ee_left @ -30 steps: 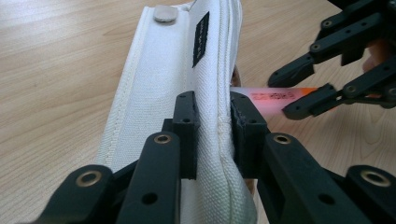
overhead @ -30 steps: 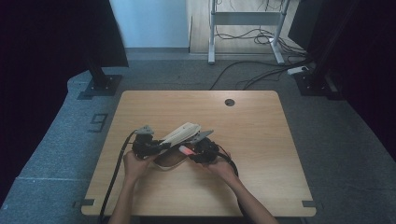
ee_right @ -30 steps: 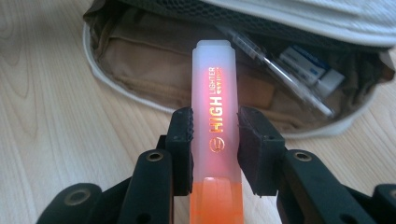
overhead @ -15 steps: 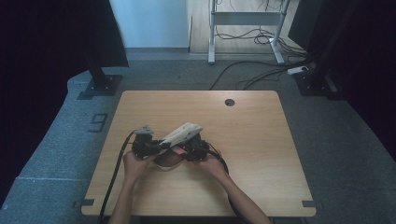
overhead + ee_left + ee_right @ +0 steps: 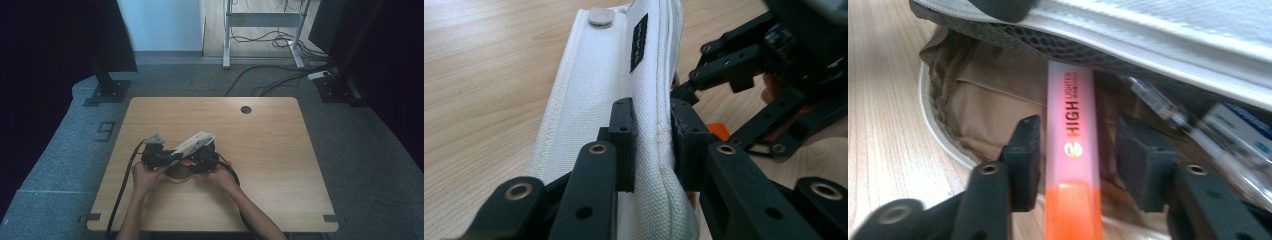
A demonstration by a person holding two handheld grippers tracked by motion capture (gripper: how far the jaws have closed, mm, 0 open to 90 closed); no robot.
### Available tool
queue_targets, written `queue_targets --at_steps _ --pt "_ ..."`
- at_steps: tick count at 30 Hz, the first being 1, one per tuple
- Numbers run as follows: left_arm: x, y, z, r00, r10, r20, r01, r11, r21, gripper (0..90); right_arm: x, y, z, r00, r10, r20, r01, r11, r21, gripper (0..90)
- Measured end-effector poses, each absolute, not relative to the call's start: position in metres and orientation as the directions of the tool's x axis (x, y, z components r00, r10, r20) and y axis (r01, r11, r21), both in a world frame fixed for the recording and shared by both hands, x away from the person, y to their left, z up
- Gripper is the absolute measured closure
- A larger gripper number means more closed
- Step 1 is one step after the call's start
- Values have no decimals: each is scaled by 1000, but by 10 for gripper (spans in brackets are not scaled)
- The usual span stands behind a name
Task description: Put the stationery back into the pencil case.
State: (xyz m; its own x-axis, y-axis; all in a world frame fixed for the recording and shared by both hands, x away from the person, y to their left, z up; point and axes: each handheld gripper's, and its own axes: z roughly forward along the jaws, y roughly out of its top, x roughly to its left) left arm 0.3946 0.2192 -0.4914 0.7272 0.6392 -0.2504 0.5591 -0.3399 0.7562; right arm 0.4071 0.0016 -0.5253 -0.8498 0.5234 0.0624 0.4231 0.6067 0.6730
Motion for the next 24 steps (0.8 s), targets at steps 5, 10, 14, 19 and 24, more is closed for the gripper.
queue_targets --at_steps 5,10,14,19,24 --pt "395 219 -491 729 638 -248 557 -342 756 747 399 -14 -516 -846 531 57 421 597 683 497" --pt "395 218 -491 730 637 -247 557 -344 756 746 388 -32 -511 -842 537 60 424 588 689 579" --pt "395 218 -492 730 637 -247 557 -345 756 746 377 -45 -510 -835 545 73 436 574 693 664" --pt "395 218 -492 729 638 -248 557 -344 756 746 365 -55 -512 -839 539 79 434 573 695 771" --pt "394 218 -492 729 639 -245 556 -346 755 746 360 -55 -521 -838 542 63 436 597 674 825"
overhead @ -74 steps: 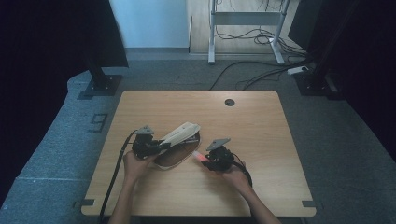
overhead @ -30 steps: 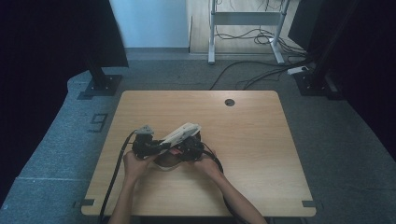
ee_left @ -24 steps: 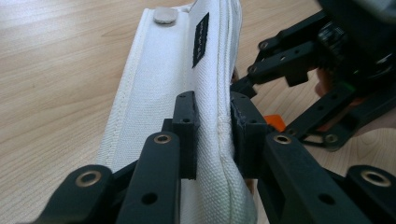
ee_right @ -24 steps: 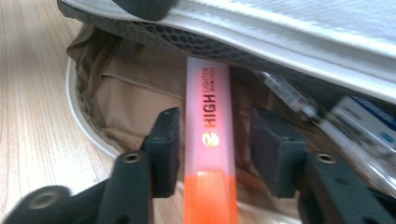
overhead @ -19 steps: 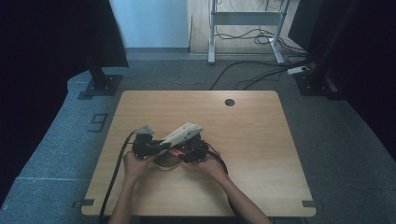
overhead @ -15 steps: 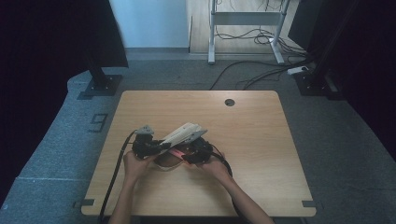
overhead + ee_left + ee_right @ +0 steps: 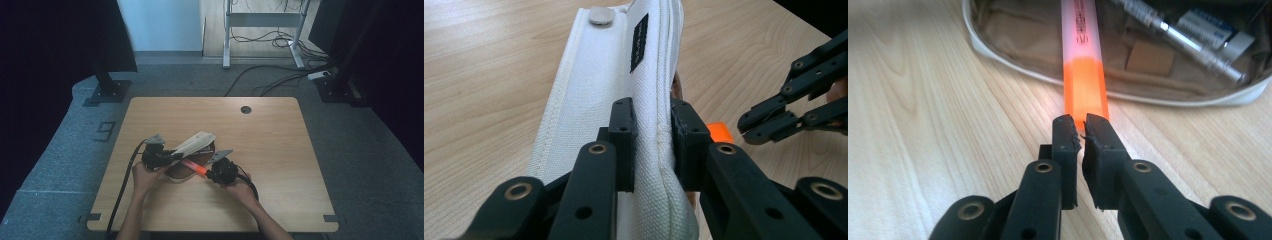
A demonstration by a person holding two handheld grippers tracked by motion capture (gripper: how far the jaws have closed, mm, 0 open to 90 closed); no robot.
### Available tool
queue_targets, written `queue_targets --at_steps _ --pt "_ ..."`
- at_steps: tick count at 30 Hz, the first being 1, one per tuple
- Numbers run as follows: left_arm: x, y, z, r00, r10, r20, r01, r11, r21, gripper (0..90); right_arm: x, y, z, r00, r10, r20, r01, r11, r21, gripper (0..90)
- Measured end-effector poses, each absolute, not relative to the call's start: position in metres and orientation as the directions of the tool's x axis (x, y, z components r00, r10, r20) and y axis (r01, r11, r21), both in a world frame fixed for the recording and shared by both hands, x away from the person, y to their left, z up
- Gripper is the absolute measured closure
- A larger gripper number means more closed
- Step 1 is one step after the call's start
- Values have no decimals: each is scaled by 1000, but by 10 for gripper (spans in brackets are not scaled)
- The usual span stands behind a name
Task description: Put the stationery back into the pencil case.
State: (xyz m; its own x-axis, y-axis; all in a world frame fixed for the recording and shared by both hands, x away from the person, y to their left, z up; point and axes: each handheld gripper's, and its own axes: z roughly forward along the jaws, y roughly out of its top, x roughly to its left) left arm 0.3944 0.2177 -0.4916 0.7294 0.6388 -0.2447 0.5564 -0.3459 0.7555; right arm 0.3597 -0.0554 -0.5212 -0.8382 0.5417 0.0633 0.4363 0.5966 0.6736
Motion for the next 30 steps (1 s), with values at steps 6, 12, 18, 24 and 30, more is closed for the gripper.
queue_targets --at_steps 6,12,18,24,30 --pt "395 218 -492 730 638 -245 556 -346 755 746 362 -54 -529 -832 553 54 444 603 663 828" --pt "395 217 -492 730 638 -245 556 -347 755 745 372 -51 -532 -819 571 55 456 590 666 826" --pt "394 217 -492 731 637 -245 556 -348 755 745 381 -45 -534 -812 581 53 459 581 672 825" --pt "394 217 -492 732 636 -244 554 -348 756 745 389 -37 -531 -809 585 49 456 574 680 819" --pt "395 216 -492 732 636 -245 555 -348 756 745 398 -30 -531 -805 591 49 461 571 679 813"
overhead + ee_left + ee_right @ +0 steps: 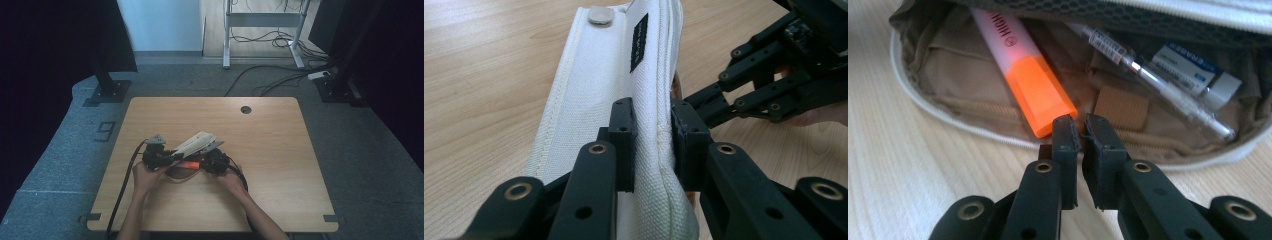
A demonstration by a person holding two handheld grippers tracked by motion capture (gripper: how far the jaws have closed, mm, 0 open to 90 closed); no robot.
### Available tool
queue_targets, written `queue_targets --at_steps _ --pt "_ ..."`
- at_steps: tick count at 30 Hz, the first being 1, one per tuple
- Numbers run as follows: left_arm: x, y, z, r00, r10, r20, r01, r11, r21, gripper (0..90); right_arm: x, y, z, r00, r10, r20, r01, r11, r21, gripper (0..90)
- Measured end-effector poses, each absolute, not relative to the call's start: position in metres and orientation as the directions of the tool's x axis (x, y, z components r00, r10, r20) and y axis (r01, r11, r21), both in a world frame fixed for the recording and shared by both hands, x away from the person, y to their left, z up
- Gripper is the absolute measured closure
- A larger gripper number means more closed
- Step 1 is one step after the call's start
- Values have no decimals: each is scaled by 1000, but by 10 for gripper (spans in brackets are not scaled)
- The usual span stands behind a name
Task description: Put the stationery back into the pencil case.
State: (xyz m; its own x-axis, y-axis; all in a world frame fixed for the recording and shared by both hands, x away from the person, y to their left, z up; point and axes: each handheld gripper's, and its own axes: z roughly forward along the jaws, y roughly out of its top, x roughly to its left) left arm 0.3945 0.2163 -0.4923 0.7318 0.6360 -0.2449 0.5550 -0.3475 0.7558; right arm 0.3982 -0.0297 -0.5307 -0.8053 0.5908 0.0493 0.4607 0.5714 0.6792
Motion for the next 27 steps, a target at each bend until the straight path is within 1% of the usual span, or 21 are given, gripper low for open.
queue_targets --at_steps 6,10,15,23,27 --pt "394 216 -492 732 635 -246 556 -349 754 745 403 -21 -529 -808 587 46 455 572 683 806" --pt "395 216 -493 735 627 -260 562 -347 751 740 405 -24 -525 -805 593 37 449 566 691 778" --pt "395 214 -495 747 608 -269 562 -361 744 705 410 -32 -523 -791 610 45 462 547 699 717" --pt "394 210 -498 772 574 -275 554 -393 734 625 412 -42 -522 -772 635 41 468 523 713 688" --pt "392 211 -495 780 555 -290 545 -375 750 607 413 -44 -522 -769 637 42 470 519 714 667"
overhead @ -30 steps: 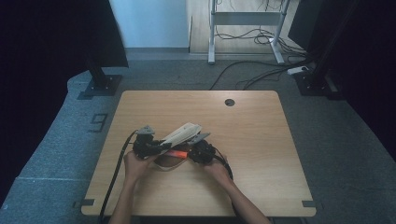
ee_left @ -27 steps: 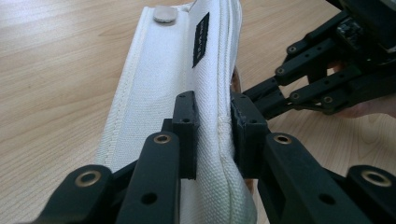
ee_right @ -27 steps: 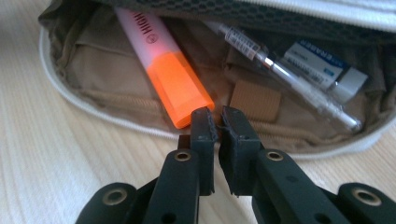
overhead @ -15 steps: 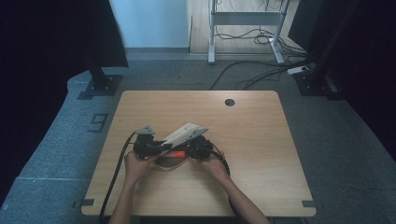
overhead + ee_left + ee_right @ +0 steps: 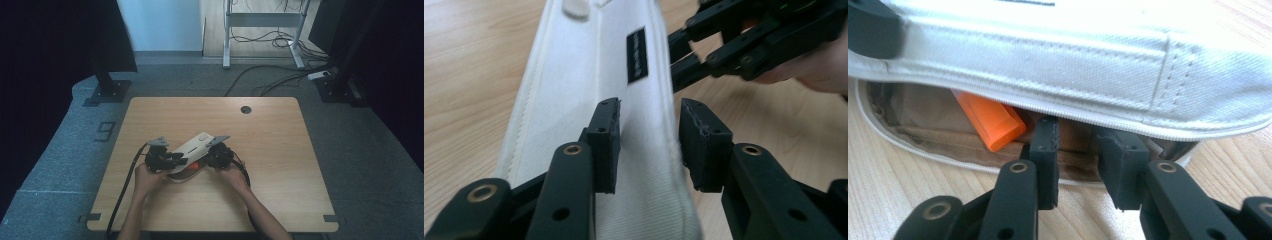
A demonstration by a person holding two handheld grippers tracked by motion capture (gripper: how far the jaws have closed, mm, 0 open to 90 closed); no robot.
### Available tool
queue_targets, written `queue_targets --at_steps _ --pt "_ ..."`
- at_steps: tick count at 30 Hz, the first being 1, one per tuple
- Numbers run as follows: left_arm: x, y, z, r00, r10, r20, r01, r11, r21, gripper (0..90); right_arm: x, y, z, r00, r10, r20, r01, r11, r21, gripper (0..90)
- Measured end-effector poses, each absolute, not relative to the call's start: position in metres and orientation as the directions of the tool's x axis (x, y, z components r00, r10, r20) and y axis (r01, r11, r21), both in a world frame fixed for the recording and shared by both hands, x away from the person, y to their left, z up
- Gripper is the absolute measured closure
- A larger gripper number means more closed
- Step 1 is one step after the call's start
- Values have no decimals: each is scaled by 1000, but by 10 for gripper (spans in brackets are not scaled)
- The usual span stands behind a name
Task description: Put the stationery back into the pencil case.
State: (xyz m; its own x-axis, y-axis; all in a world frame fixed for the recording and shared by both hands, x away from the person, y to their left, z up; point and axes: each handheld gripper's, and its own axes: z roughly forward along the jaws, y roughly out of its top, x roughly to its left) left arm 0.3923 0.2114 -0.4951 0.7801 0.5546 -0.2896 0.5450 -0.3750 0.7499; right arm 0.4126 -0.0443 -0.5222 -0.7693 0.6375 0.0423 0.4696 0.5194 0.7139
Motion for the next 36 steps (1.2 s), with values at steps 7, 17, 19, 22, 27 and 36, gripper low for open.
queue_targets --at_steps 7,17,19,22,27,36 --pt "388 223 -483 776 563 -284 525 -327 786 542 411 -48 -524 -766 641 35 465 515 720 635" --pt "391 234 -488 731 647 -217 518 -320 793 422 403 -59 -521 -755 655 31 456 491 743 595" --pt "393 230 -492 732 649 -206 519 -336 786 406 402 -61 -521 -755 655 31 454 488 746 593" --pt "393 225 -498 746 641 -181 506 -368 780 376 401 -64 -521 -756 654 34 457 490 743 585" --pt "394 218 -507 751 641 -158 505 -404 762 334 400 -69 -523 -756 654 37 462 492 738 555" --pt "392 215 -510 746 654 -123 487 -411 770 327 398 -78 -518 -750 660 44 470 485 737 507"
